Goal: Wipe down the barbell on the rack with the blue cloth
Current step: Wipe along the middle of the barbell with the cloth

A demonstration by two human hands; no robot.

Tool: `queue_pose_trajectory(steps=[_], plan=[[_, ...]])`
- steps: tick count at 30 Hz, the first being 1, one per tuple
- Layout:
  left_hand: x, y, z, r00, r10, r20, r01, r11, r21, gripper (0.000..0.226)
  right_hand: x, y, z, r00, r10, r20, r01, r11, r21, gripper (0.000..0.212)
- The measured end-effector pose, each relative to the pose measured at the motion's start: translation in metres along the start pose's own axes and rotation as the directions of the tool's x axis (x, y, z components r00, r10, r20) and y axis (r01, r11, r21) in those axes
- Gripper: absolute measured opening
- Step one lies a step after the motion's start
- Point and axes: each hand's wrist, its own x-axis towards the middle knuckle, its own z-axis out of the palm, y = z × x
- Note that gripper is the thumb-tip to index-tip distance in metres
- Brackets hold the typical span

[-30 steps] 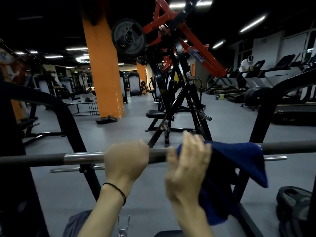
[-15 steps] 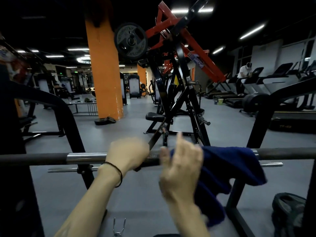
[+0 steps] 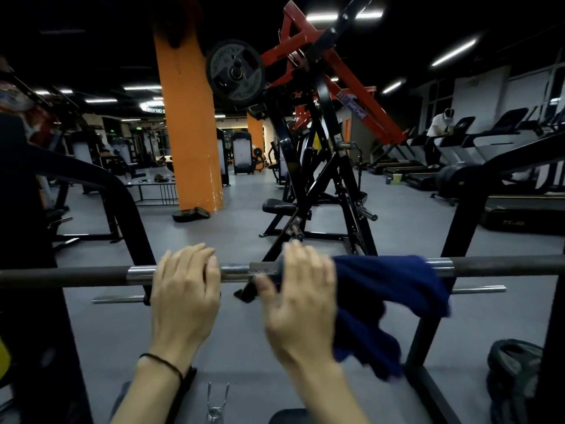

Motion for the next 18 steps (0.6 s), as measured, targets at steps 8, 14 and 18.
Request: queue_pose_trajectory(steps=[8,14,18], plan=[[-0.022,0.042,-0.020,0.998,0.039,-0.054,-0.053,0.958,-0.282,0.044,0.006,-0.030,-0.011,0.973,-0.183,0.137,0.107,0.894,0.435,0.071],[-0.027,0.121,0.013,0.936,0.350,0.038,-0.340,0.927,-0.158,0.050,0.024,0.059,-0.062,0.957,-0.210,-0.198,0.251,0.945,0.209,0.050],[-0.031,0.142,0.044,0.907,0.387,0.166,-0.392,0.920,-0.001,0.059,0.037,0.144,-0.080,0.983,-0.088,-0.162,0.076,0.994,-0.083,0.057]])
